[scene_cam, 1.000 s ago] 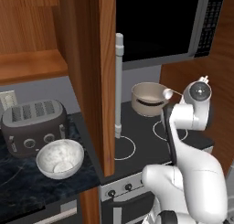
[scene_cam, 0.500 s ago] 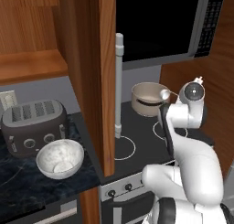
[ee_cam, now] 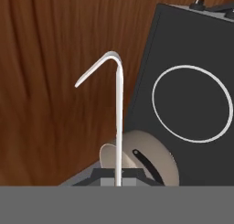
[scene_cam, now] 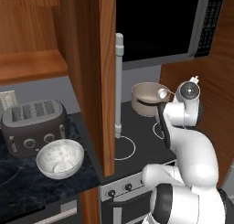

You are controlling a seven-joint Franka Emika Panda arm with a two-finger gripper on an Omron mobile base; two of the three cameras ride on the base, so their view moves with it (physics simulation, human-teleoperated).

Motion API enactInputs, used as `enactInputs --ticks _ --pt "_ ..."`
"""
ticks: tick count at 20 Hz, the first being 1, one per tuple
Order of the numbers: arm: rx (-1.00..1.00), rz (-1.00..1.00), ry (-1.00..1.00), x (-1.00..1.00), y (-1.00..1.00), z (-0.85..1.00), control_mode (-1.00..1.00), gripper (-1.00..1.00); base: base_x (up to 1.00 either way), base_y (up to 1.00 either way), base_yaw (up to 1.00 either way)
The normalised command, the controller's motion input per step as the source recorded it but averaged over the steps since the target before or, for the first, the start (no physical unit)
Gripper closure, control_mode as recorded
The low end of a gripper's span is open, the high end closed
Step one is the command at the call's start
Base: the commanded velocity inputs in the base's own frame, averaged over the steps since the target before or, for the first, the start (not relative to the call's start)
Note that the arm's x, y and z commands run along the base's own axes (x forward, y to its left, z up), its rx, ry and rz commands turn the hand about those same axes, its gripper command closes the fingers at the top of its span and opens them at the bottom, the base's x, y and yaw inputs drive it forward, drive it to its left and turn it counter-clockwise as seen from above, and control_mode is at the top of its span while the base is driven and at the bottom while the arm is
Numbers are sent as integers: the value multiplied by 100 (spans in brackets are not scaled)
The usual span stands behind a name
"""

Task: Open the cabinet and move the ladle to the pot. Then close the cabinet.

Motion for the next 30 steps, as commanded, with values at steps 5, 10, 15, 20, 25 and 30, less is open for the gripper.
enactInputs --ticks 5,10,15,20,25,30 --pt "0 0 0 17 0 0 -100 100 0 0 0" --pt "0 0 0 21 0 0 -100 100 0 0 0" --pt "0 0 2 19 0 0 -100 100 0 0 0" --pt "0 0 7 24 0 -4 -100 100 0 0 0" --pt "0 0 6 24 0 -8 -100 100 0 0 0" --pt "0 0 5 26 0 -11 -100 100 0 0 0"
